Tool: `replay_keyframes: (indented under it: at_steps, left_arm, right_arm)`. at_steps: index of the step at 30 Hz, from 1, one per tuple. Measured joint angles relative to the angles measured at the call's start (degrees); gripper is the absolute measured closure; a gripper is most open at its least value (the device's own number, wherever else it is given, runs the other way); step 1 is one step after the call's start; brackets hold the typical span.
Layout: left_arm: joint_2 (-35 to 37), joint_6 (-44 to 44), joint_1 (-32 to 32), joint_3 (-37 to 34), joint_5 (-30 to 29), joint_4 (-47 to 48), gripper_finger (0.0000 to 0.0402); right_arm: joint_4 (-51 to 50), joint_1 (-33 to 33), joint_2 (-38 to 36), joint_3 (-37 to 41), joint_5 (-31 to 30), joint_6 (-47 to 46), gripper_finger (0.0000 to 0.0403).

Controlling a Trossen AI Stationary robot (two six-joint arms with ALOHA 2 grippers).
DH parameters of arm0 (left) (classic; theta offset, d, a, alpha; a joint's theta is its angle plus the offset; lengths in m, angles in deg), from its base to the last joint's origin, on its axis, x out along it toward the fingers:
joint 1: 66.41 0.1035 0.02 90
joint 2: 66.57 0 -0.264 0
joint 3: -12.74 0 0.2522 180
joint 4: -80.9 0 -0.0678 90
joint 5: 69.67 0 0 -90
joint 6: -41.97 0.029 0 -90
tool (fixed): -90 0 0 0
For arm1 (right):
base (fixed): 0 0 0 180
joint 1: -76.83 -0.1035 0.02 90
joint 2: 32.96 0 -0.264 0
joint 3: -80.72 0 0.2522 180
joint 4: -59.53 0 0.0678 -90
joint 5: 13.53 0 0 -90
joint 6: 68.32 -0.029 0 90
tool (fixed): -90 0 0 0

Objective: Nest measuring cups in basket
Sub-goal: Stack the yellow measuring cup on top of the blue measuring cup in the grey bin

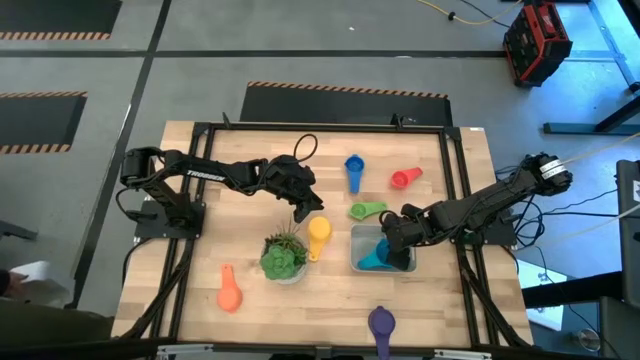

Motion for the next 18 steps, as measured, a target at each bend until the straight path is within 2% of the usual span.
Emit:
replay_keyframes:
  at_steps: [9,18]
  left_arm:
    - [0.0,0.0,-0.02,0.0,-0.87,-0.1,0.0289]
    - [0.0,0.0,-0.02,0.0,-1.37,-0.31,0.0252]
  right_arm:
    - [0.02,0.0,0.0,0.0,0.02,0.01,0.0196]
    - [0.02,-0.01,0.0,0.0,0.61,-0.06,0.0196]
